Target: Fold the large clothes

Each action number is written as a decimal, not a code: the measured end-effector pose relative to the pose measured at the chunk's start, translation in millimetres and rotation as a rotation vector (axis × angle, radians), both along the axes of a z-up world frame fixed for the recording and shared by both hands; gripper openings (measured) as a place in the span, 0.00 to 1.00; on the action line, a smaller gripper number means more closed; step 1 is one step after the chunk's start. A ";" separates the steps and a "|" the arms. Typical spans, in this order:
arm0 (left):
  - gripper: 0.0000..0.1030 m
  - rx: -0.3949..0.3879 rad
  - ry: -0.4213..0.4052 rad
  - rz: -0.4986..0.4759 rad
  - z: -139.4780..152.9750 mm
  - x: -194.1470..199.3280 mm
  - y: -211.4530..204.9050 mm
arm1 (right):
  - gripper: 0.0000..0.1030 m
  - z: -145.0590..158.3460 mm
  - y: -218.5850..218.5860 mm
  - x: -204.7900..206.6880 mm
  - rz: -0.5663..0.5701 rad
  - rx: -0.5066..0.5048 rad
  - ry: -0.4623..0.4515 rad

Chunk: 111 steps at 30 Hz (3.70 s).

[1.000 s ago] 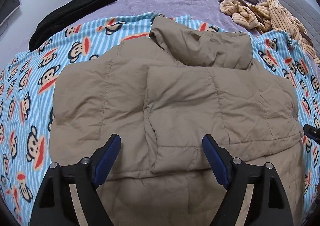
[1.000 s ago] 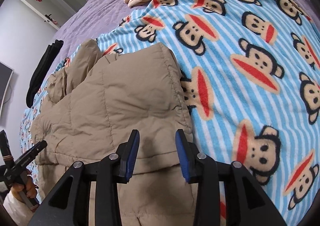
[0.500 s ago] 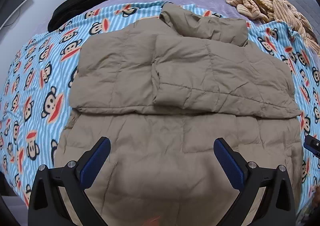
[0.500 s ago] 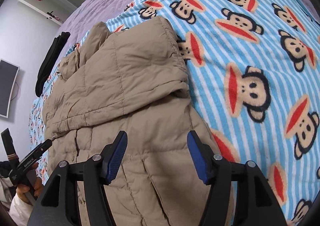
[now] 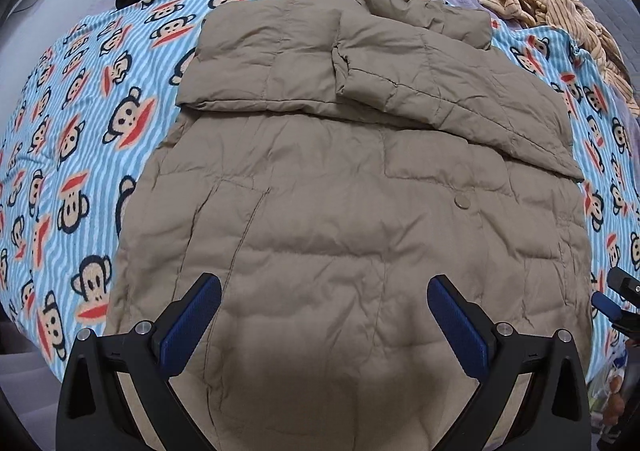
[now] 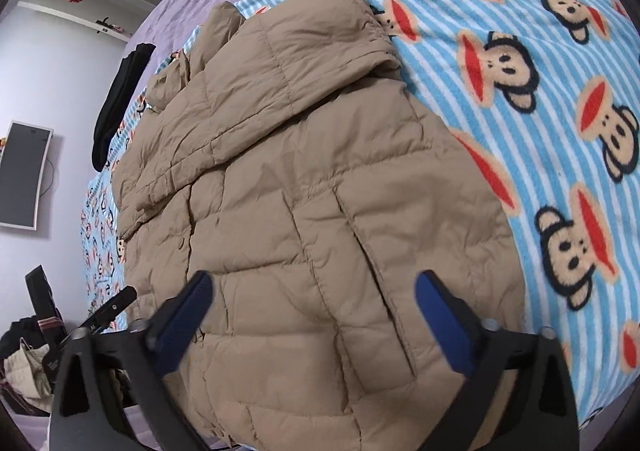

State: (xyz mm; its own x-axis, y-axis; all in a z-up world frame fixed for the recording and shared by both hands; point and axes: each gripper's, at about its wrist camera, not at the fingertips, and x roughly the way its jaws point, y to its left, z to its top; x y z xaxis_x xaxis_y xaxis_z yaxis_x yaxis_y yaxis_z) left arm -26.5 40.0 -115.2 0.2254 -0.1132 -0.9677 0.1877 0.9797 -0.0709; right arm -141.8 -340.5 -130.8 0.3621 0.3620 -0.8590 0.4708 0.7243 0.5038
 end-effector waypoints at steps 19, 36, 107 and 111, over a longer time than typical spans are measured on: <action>1.00 -0.077 -0.003 -0.079 28.2 -56.5 69.8 | 1.00 18.3 63.8 -88.8 -0.176 0.165 0.053; 1.00 -0.228 0.232 0.192 -16.6 -126.1 141.3 | 1.00 6.7 53.0 -122.3 -0.174 0.252 0.187; 0.14 -0.416 -0.225 0.100 137.6 108.4 49.1 | 0.10 123.2 -17.8 112.1 0.058 0.035 -0.261; 0.14 -0.377 -0.190 0.075 126.3 154.4 38.9 | 0.10 123.4 -21.1 145.4 0.053 0.002 -0.261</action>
